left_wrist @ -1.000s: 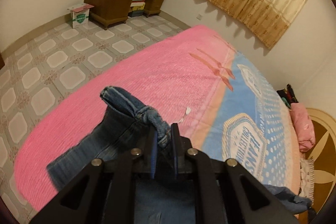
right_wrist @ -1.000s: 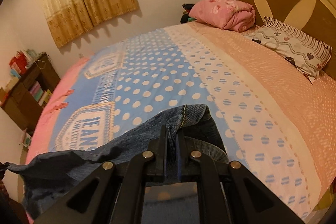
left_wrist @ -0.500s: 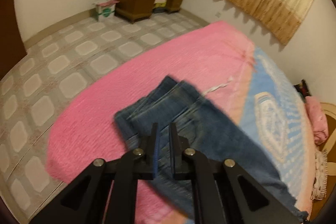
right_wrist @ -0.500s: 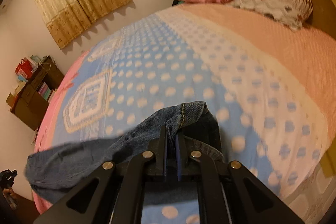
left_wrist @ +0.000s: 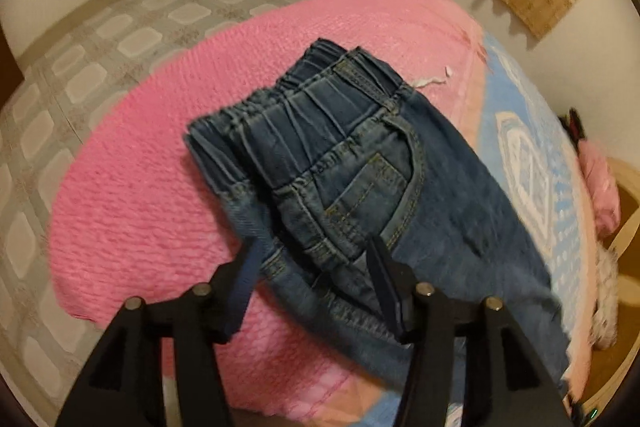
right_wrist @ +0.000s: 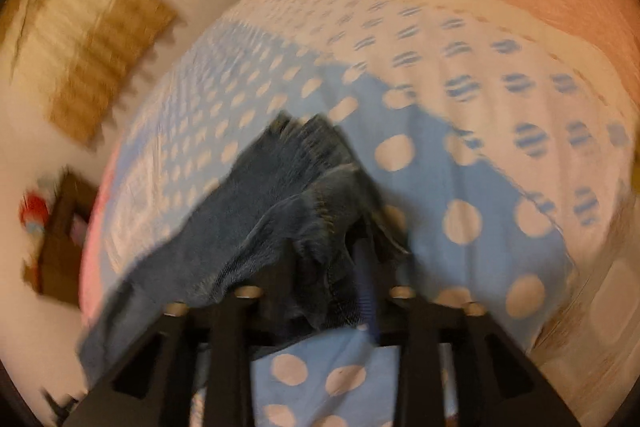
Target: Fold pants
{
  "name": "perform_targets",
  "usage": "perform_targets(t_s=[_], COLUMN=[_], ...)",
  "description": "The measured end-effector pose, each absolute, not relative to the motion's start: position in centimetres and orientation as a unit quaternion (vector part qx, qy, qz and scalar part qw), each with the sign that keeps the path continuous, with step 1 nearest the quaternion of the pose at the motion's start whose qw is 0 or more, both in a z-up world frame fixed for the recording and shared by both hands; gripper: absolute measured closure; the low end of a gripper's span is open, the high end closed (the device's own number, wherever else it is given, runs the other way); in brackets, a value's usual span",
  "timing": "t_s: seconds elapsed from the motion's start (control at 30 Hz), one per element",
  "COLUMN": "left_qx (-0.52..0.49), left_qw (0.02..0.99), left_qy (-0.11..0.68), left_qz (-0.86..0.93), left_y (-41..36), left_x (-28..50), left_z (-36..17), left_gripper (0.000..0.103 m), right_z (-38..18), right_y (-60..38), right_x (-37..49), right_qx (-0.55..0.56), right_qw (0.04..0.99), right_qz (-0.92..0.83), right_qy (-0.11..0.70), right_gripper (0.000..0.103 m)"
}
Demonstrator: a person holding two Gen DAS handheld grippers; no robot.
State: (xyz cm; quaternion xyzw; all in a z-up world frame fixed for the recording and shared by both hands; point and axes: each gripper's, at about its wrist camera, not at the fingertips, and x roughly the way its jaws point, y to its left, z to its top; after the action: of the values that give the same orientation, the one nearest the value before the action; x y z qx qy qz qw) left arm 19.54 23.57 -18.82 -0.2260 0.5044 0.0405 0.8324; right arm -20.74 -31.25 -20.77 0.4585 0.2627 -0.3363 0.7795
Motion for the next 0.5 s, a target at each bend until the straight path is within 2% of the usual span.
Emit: perform_targets(t_s=[0.03, 0.13, 0.27, 0.5], left_qx=[-0.233, -0.238, -0.251, -0.258], left_qw=[0.833, 0.833, 0.831, 0.829], left_qy=[0.499, 0.498, 0.494, 0.494], left_qz=[0.041, 0.044, 0.048, 0.051], left_y=[23.6, 23.2, 23.0, 23.5], left_x=[19.5, 20.1, 20.5, 19.8], left_z=[-19.1, -19.8, -20.2, -19.8], left_gripper=[0.047, 0.042, 0.036, 0.036], right_z=[-20.3, -19.0, -19.7, -22.5], right_y=[-31.0, -29.6, -28.5, -27.0], right_x=[-21.5, -23.8, -23.5, -17.7], right_qx=[0.466, 0.485, 0.536, 0.591], right_qw=[0.777, 0.777, 0.77, 0.739], right_qz=[-0.343, -0.345, -0.29, -0.239], right_qy=[0.248, 0.204, 0.188, 0.217], right_gripper=[0.048, 0.038, 0.038, 0.038])
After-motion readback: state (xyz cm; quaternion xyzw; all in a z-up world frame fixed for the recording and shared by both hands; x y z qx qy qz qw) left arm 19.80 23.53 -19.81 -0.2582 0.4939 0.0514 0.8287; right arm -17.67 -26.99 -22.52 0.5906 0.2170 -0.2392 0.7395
